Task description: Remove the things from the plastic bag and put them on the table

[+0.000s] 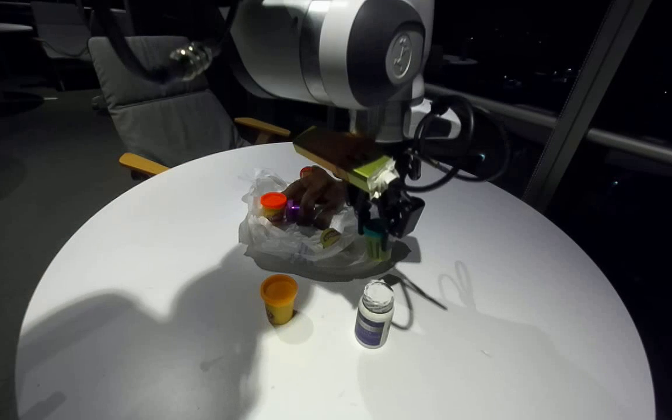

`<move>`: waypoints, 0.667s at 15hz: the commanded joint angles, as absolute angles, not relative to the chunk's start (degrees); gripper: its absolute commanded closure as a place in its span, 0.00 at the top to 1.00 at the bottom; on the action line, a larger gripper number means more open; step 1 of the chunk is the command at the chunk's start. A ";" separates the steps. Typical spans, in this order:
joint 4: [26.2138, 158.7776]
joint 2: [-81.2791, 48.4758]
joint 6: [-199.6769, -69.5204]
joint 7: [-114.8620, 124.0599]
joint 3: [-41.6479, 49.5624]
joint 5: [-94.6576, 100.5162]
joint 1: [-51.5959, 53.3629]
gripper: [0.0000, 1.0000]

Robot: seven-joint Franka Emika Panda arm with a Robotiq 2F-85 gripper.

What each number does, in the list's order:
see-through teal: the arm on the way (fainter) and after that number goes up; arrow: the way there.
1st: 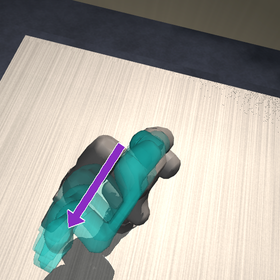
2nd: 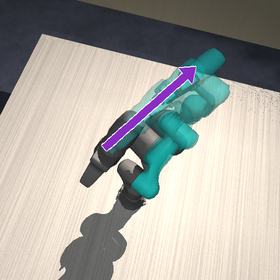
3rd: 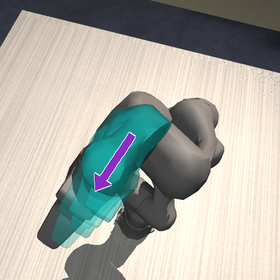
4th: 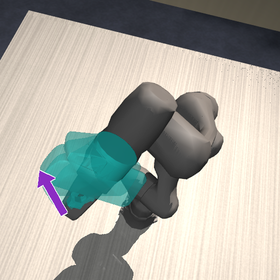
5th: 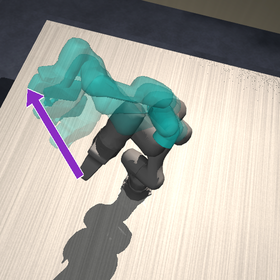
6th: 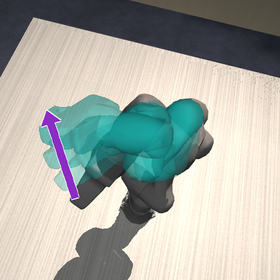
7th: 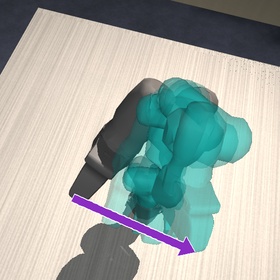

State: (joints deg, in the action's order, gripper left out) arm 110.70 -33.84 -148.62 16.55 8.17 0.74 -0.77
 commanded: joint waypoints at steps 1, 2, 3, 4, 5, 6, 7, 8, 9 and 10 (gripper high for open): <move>110.96 -37.32 -151.92 17.25 8.88 -0.13 -1.33 0.28; 110.61 -38.22 -152.35 17.54 9.00 -0.55 -1.55 0.28; 110.54 -38.74 -152.68 17.59 9.27 -0.64 -1.68 0.28; 110.74 -38.96 -153.17 17.25 9.31 -0.80 -2.03 0.28; 111.21 -38.20 -153.68 16.77 9.22 -1.07 -2.44 0.78; 111.80 -37.13 -154.54 16.59 9.47 -0.95 -2.56 0.80; 112.29 -36.01 -155.27 16.81 9.88 -0.71 -2.37 0.85; 113.12 -34.13 -156.39 16.86 10.18 -0.46 -2.06 0.92; 113.56 -32.30 -157.11 16.88 10.24 -0.41 -1.71 0.99; 113.31 -30.96 -156.92 16.62 9.90 -0.40 -1.47 1.00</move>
State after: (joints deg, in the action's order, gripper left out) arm 111.17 -37.02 -155.86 17.25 9.90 0.58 -2.42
